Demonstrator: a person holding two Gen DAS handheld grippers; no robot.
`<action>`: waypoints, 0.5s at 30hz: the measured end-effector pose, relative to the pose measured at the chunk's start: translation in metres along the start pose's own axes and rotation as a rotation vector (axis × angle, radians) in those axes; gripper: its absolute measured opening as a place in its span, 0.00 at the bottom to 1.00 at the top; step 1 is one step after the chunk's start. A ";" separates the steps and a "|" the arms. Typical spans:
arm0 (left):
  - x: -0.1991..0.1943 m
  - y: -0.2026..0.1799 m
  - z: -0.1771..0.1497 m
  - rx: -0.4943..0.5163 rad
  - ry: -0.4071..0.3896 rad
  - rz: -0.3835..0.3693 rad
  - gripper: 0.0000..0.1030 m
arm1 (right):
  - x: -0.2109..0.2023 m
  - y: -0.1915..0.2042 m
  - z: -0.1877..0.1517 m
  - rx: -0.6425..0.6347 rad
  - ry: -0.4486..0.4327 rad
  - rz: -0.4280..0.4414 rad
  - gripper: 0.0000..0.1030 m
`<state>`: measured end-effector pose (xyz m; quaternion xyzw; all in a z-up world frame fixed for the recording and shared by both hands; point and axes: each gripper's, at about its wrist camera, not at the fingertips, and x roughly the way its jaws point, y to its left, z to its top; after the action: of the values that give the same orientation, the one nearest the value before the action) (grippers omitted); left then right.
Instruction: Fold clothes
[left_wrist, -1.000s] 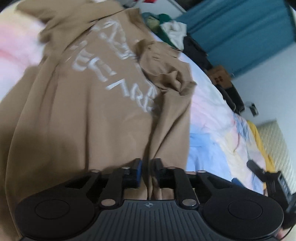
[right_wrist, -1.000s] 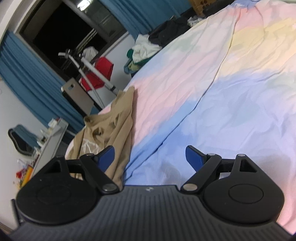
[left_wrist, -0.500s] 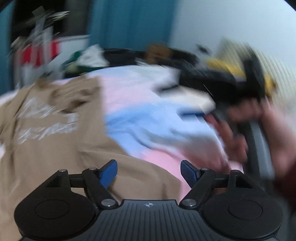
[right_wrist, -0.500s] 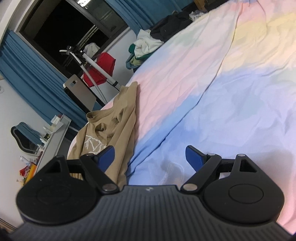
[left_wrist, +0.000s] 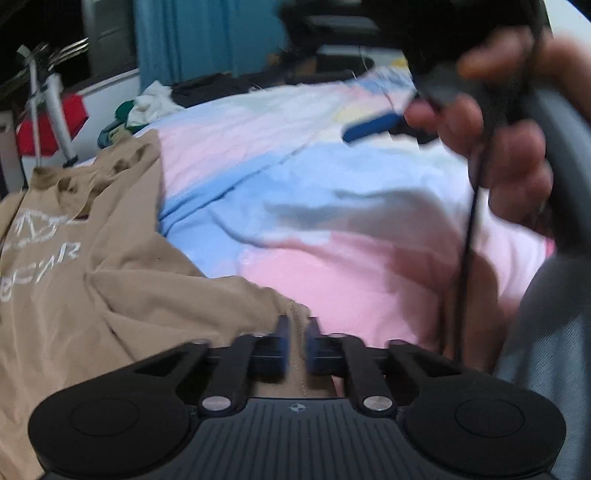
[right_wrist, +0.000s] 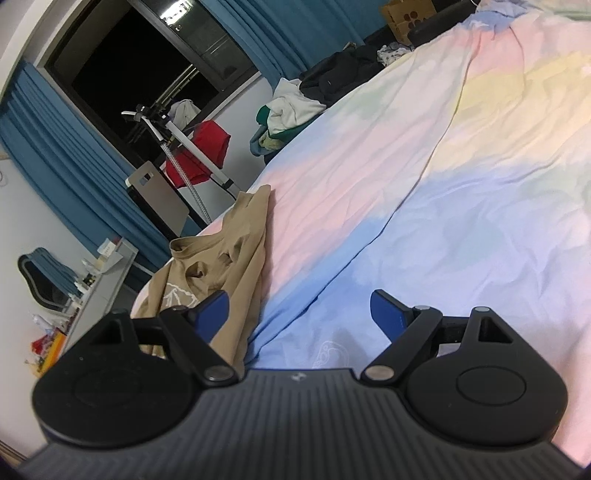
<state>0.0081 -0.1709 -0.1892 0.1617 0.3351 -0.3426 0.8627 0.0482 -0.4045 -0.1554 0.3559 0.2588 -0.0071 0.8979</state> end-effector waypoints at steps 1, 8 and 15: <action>-0.011 0.004 0.001 -0.035 -0.017 -0.007 0.06 | 0.000 -0.001 0.001 0.005 0.001 0.000 0.83; -0.127 0.070 -0.014 -0.441 -0.178 -0.080 0.06 | -0.002 -0.003 0.001 0.030 0.002 0.029 0.83; -0.146 0.132 -0.061 -0.714 0.090 0.062 0.06 | 0.004 0.006 -0.002 0.029 0.036 0.067 0.83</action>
<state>-0.0068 0.0247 -0.1258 -0.1247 0.4661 -0.1703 0.8592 0.0516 -0.3978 -0.1543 0.3773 0.2626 0.0256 0.8877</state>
